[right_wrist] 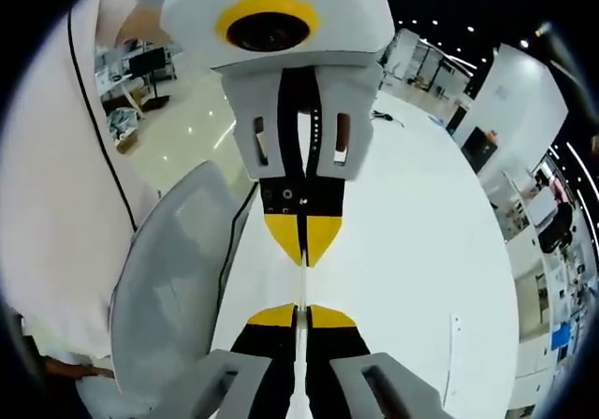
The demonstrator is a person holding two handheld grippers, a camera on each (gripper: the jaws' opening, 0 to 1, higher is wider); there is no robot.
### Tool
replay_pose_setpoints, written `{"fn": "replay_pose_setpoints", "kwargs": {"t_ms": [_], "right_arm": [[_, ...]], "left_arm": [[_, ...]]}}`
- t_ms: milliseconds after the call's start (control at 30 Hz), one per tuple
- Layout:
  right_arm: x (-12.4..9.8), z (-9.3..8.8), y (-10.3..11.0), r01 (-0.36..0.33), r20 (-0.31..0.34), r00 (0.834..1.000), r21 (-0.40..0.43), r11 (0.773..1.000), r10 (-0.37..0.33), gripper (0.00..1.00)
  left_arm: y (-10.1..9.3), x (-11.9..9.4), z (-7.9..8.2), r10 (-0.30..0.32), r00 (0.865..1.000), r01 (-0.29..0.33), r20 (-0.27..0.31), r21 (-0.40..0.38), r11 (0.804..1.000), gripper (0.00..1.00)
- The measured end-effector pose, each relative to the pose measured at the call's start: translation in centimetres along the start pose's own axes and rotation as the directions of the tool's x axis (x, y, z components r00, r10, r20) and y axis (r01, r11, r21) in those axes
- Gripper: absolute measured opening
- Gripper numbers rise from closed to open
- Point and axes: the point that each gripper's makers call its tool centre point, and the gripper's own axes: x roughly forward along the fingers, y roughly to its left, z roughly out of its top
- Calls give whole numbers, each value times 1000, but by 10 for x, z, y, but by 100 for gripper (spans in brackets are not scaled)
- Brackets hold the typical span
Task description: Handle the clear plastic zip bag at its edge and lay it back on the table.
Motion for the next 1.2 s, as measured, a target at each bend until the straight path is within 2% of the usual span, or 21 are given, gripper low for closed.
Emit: {"fn": "replay_pose_setpoints", "kwargs": {"t_ms": [1200], "right_arm": [[-10,-29,2,23,-49,999,41,999,-21,0]], "left_arm": [[6,-1,-11,14,1000,-13,9,-39,999,0]]}}
